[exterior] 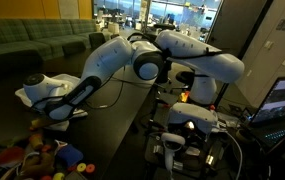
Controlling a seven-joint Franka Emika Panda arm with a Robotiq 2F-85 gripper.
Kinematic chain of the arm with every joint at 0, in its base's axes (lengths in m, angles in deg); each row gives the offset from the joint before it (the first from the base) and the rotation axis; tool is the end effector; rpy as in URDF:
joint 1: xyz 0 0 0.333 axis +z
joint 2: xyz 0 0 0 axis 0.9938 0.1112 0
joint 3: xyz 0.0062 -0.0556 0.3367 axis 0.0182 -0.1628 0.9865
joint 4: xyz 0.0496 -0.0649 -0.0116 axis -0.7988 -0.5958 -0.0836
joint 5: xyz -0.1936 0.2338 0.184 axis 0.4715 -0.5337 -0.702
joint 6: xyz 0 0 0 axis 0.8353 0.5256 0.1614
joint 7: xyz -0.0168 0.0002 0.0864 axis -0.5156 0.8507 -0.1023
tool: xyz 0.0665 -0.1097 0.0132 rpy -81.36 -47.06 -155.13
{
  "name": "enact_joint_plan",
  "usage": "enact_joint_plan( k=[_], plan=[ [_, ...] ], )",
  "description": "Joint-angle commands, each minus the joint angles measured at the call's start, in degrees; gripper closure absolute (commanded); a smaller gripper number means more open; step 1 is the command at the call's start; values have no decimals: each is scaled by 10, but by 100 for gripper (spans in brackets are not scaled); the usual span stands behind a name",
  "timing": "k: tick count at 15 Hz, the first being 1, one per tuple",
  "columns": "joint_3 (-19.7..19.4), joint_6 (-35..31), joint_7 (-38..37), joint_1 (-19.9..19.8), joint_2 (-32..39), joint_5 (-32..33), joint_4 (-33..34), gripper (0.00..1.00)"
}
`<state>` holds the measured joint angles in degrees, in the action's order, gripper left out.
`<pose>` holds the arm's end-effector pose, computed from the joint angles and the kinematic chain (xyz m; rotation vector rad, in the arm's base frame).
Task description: Pick up the towel on the right, move the objects in front of the storage container to the left
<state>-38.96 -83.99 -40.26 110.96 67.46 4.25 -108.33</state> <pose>0.7060 0.2848 0.0433 2.7972 -1.0314 0.3646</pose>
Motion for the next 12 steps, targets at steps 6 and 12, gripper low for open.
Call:
enact_joint_plan(
  k=[6, 12],
  plan=[
    [7, 29, 5, 9, 65, 1, 122, 96],
    [16, 41, 11, 20, 82, -1, 158, 96]
  ],
)
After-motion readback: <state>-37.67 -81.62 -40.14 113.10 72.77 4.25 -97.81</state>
